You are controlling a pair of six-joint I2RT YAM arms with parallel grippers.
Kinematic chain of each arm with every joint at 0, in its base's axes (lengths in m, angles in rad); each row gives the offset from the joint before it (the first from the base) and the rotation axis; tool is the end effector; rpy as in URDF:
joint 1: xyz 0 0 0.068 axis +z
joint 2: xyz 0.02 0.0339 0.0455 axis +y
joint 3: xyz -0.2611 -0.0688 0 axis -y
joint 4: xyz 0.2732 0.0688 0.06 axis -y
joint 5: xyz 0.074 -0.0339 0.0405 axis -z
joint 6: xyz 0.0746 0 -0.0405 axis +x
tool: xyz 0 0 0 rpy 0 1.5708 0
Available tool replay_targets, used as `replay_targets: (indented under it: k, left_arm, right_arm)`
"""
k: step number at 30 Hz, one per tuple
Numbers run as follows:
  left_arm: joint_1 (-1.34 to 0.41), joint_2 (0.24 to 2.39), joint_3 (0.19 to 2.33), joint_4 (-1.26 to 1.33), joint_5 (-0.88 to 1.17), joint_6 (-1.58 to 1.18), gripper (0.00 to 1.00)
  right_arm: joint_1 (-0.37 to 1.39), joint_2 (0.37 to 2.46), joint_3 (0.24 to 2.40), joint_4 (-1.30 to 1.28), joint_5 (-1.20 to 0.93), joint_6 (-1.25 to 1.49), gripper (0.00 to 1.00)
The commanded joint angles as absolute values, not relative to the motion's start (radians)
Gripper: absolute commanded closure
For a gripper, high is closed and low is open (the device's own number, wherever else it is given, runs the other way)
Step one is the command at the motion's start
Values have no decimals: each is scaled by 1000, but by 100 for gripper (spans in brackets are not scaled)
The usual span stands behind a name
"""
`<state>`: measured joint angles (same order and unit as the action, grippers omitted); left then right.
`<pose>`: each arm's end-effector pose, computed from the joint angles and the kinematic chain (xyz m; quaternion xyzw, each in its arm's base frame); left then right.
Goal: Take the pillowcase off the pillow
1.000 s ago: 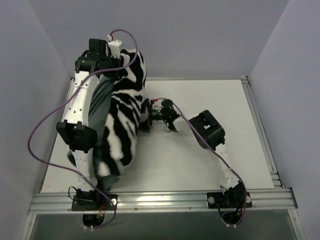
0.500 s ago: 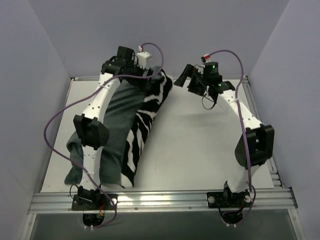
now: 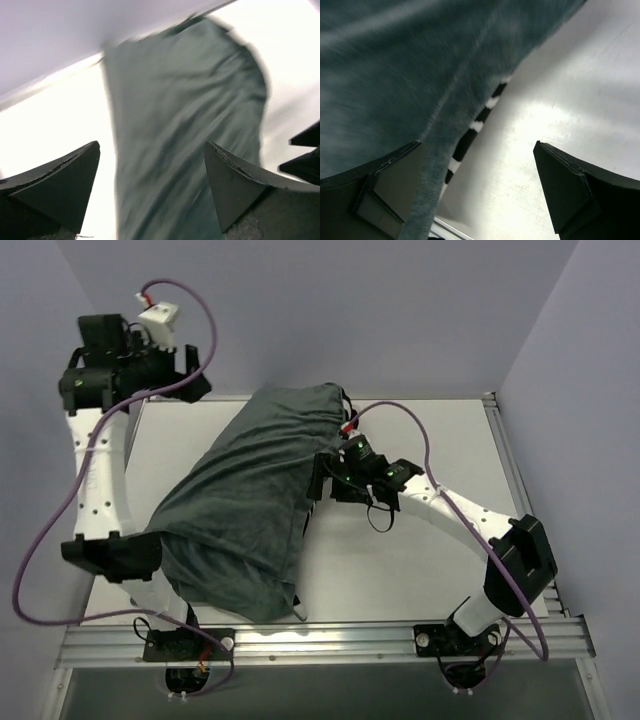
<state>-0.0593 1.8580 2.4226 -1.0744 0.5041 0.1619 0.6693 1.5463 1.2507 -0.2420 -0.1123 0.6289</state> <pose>0.4114 -0.0605 0.4928 0.2176 0.8163 -0.1897 0.5004 0.3239 0.2669 0.2765 -0.0452 0.8674 0.3370 0.3634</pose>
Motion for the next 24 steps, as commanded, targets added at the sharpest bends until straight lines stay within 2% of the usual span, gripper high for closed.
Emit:
replay_targets:
  k: [1, 3, 5, 6, 7, 8, 9, 12, 13, 17, 21, 23, 24]
  left_arm:
    - [57, 1697, 2200, -1155, 502, 299, 6]
    - [96, 1582, 1977, -1121, 476, 377, 6]
    - [109, 1519, 1841, -1094, 422, 440, 6]
    - [110, 1465, 1738, -1089, 413, 455, 6]
    - [118, 1444, 1692, -1085, 404, 469, 6]
    - [120, 1424, 1659, -1086, 394, 491, 6]
    - [121, 1386, 1607, -1089, 397, 503, 6]
    - [120, 1332, 1566, -1103, 428, 534, 6]
    - [117, 1322, 1566, -1109, 445, 538, 6]
    - [4, 1302, 1578, -1128, 469, 552, 6]
    - [-243, 1264, 1531, -1098, 391, 578, 6]
    - [-320, 1261, 1519, -1110, 385, 607, 6]
    - [-387, 1272, 1520, -1126, 379, 621, 6]
  right_arm:
    - [690, 1560, 1137, -152, -101, 709, 0]
    - [692, 1610, 1127, -92, -196, 712, 1]
    - [684, 1675, 1169, -52, -210, 669, 8]
    - [674, 1702, 1199, -49, -210, 648, 40]
    - [655, 1732, 1285, -63, -216, 632, 60]
    - [602, 1799, 1336, -67, -228, 615, 73]
    - [571, 1839, 1400, -105, -257, 579, 100]
    - [450, 2038, 1786, -220, -221, 516, 100]
    - [430, 2148, 2026, -317, -203, 505, 100]
    - [382, 2344, 2472, -488, -222, 508, 100]
    - [327, 2306, 2445, -427, -236, 522, 99]
    - [266, 2263, 2418, -416, -279, 523, 94]
    - [250, 2244, 2398, -438, -288, 512, 74]
